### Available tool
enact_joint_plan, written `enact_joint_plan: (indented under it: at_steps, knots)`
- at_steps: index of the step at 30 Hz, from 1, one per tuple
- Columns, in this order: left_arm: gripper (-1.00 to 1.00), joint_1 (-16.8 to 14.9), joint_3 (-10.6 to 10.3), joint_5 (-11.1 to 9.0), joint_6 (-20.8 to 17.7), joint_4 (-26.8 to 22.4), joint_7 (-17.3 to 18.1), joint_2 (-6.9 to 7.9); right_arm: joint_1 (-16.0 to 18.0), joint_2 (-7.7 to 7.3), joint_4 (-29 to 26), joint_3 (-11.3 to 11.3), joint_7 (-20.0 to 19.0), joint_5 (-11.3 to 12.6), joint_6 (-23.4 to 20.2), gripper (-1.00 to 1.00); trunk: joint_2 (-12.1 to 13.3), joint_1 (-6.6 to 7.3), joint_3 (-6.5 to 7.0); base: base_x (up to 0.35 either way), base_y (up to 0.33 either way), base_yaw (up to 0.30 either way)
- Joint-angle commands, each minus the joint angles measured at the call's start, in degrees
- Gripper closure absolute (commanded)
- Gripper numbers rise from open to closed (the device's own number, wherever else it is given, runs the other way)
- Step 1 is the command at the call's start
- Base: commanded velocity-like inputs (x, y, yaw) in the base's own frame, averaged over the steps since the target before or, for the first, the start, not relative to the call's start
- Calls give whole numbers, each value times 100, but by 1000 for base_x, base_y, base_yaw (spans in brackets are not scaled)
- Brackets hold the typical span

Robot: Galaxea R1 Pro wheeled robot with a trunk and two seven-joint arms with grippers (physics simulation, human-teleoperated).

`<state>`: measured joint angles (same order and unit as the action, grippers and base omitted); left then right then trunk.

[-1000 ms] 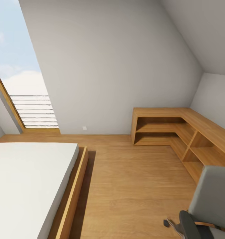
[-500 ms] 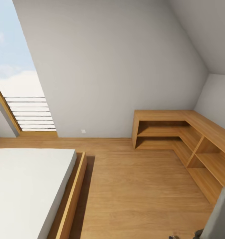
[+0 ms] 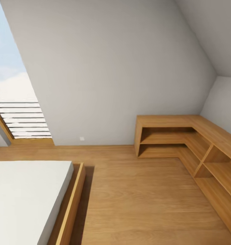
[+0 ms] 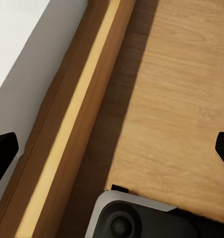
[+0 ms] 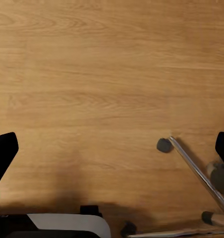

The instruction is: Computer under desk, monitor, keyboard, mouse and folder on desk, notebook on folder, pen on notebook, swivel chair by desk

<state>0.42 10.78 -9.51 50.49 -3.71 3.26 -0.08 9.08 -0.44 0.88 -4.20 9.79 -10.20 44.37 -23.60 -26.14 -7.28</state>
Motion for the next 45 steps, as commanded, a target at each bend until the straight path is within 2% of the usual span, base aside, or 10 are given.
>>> enact_joint_plan:
  at_steps: [1, 23, 38, 45]
  knots:
    - [-100, 2, 3, -42, 5, -10, 34, -1, 6, 0, 9, -40, 23, -61, 19, -100, -10, -6, -10, 335, 0, -49]
    - [-100, 2, 3, -42, 5, -8, 34, -1, 6, 0, 9, -38, 23, -61, 19, -100, -10, -6, -10, 335, 88, -18]
    - [-100, 2, 3, -42, 5, -11, 34, -1, 6, 0, 9, -40, 23, -61, 19, -100, -10, -6, -10, 329, 85, -207]
    - [-100, 2, 3, -42, 5, -10, 34, 6, 6, 0, 9, -39, 22, -61, 19, -100, -10, -6, -10, 109, 3, -254]
